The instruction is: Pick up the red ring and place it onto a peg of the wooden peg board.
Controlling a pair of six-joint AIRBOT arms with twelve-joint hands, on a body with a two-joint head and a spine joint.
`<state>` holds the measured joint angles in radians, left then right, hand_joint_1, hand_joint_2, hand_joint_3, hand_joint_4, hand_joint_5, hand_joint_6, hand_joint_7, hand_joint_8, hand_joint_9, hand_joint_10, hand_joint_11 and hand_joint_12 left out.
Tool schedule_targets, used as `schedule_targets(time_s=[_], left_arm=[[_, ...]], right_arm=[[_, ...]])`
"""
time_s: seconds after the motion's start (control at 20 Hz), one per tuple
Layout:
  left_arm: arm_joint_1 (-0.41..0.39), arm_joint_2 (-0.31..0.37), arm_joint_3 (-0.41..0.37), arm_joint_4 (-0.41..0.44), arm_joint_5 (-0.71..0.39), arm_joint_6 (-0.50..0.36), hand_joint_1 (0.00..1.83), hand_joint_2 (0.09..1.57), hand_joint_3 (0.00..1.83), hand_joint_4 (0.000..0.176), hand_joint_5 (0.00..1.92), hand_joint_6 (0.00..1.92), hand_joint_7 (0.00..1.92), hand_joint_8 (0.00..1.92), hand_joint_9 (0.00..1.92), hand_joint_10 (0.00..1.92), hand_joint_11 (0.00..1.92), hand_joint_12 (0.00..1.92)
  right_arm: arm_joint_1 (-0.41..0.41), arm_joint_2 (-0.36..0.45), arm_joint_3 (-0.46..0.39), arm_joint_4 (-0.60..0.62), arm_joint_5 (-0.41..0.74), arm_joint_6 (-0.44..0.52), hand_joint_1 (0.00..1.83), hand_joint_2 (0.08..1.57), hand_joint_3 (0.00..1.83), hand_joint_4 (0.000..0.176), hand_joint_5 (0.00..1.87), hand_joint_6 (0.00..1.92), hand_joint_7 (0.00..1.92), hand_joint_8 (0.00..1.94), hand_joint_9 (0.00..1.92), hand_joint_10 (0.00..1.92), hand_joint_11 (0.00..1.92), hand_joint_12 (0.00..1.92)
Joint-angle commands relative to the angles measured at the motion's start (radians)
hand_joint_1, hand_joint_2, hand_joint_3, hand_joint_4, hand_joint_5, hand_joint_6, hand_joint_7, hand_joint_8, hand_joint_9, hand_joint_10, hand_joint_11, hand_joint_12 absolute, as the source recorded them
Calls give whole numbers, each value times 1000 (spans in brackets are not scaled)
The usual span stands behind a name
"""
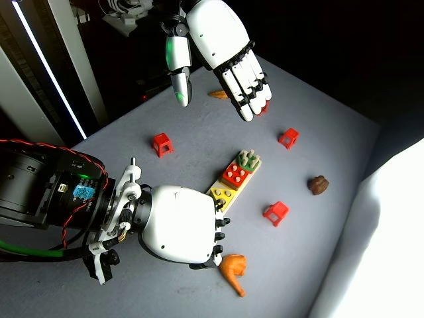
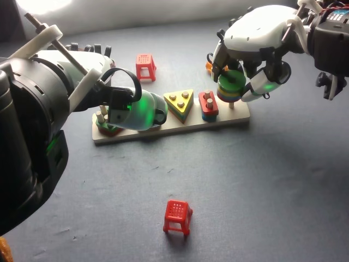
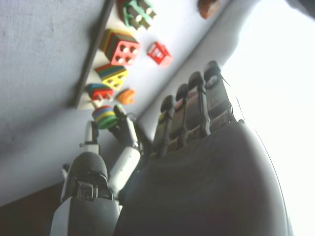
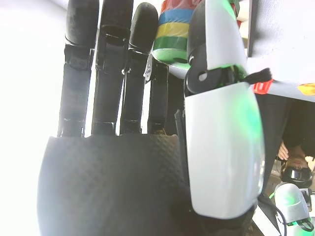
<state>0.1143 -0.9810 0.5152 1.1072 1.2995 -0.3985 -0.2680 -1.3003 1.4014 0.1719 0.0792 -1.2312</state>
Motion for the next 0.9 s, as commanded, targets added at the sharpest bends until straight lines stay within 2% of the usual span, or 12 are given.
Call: schedule_targets(time_s=[0.0, 0.3, 0.45, 0.55, 0.6, 0.65, 0.7, 0.75, 0.8, 0.85], left_arm=[[-11, 0, 3, 96, 7, 0, 0, 1218, 3, 0, 12, 2, 16, 3, 14, 3, 21, 17], [-11, 0, 3, 96, 7, 0, 0, 1220, 2, 0, 0, 0, 0, 0, 0, 0, 0, 0], [-11, 0, 3, 96, 7, 0, 0, 1221, 3, 0, 0, 0, 0, 0, 0, 0, 8, 4], [-11, 0, 3, 96, 7, 0, 0, 1217, 0, 0, 0, 0, 5, 2, 7, 3, 16, 8], [-11, 0, 3, 96, 7, 0, 0, 1217, 1, 0, 0, 0, 0, 0, 5, 2, 16, 9], [-11, 0, 3, 96, 7, 0, 0, 1219, 1, 0, 0, 0, 0, 0, 0, 0, 17, 9], [-11, 0, 3, 96, 7, 0, 0, 1222, 2, 0, 8, 3, 2, 1, 6, 3, 24, 13], [-11, 0, 3, 96, 7, 0, 0, 1221, 2, 0, 2, 1, 0, 0, 0, 0, 12, 9], [-11, 0, 4, 96, 7, 0, 0, 1220, 1, 0, 0, 0, 0, 0, 0, 0, 4, 6], [-11, 0, 4, 96, 7, 0, 0, 1216, 0, 0, 0, 0, 0, 0, 0, 0, 4, 6]], right_arm=[[11, 9, 5, -3, 58, -8, 1227, 1094, 0, 27, 1003, 975, 1074, 817, 1274, 2, 842, 1090], [11, 12, 7, -3, 66, -14, 1232, 1087, 0, 19, 996, 958, 1109, 786, 1293, 10, 868, 1089], [-10, 5, 10, -3, 105, -52, 1222, 1105, 1, 25, 969, 1024, 1055, 853, 1251, 0, 817, 1110], [-25, -9, 25, -3, 113, -55, 1219, 1118, 2, 4, 904, 1086, 1053, 891, 1194, 0, 755, 1073], [-32, -16, 32, -3, 130, -55, 1216, 1122, 0, 10, 900, 1110, 1039, 896, 1150, 0, 712, 1082], [-38, -21, 37, -3, 150, -55, 1168, 1121, 1, 0, 940, 1031, 976, 449, 1084, 0, 656, 1076], [-43, -23, 40, -3, 163, -55, 1156, 1124, 0, 0, 943, 1025, 994, 200, 1032, 4, 620, 1067], [-46, -23, 41, -3, 164, -55, 1149, 1073, 0, 0, 788, 495, 943, 81, 938, 0, 519, 1061], [-47, -23, 41, -3, 164, -55, 1141, 1052, 0, 0, 793, 220, 917, 27, 892, 7, 474, 1056], [-47, -23, 41, -3, 165, -55, 1107, 1041, 0, 0, 715, 89, 819, 5, 799, 1, 346, 1088]])
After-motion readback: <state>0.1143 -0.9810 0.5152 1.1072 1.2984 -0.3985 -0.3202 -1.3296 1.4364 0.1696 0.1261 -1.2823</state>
